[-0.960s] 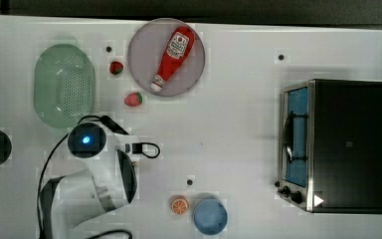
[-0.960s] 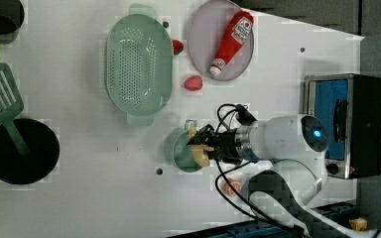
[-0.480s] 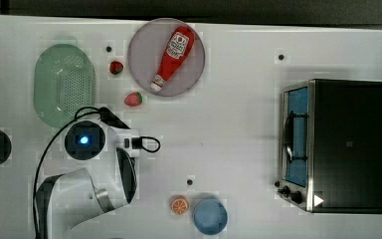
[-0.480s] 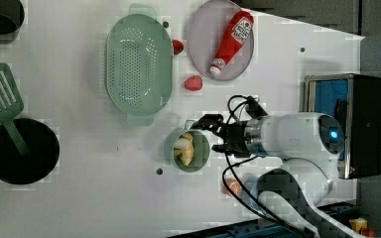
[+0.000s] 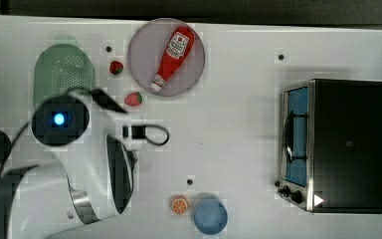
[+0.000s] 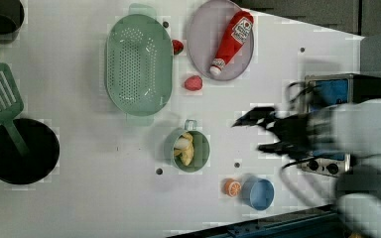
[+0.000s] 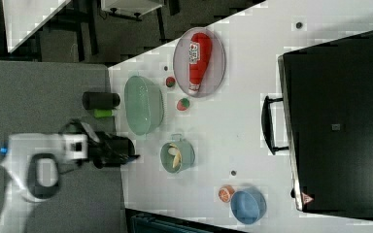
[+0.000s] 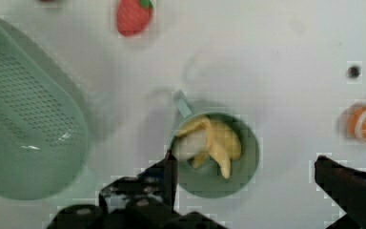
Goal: Pick Banana and place it in mug.
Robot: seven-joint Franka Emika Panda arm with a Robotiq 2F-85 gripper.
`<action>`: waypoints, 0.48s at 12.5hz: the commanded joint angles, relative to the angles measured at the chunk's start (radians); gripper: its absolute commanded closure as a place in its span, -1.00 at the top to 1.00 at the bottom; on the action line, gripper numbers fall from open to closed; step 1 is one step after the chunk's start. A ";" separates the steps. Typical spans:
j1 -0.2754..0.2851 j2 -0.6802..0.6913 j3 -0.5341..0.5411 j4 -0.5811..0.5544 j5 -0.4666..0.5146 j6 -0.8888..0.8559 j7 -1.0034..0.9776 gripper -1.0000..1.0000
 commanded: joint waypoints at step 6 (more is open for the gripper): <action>-0.062 -0.143 -0.326 0.313 -0.155 -0.375 -0.274 1.00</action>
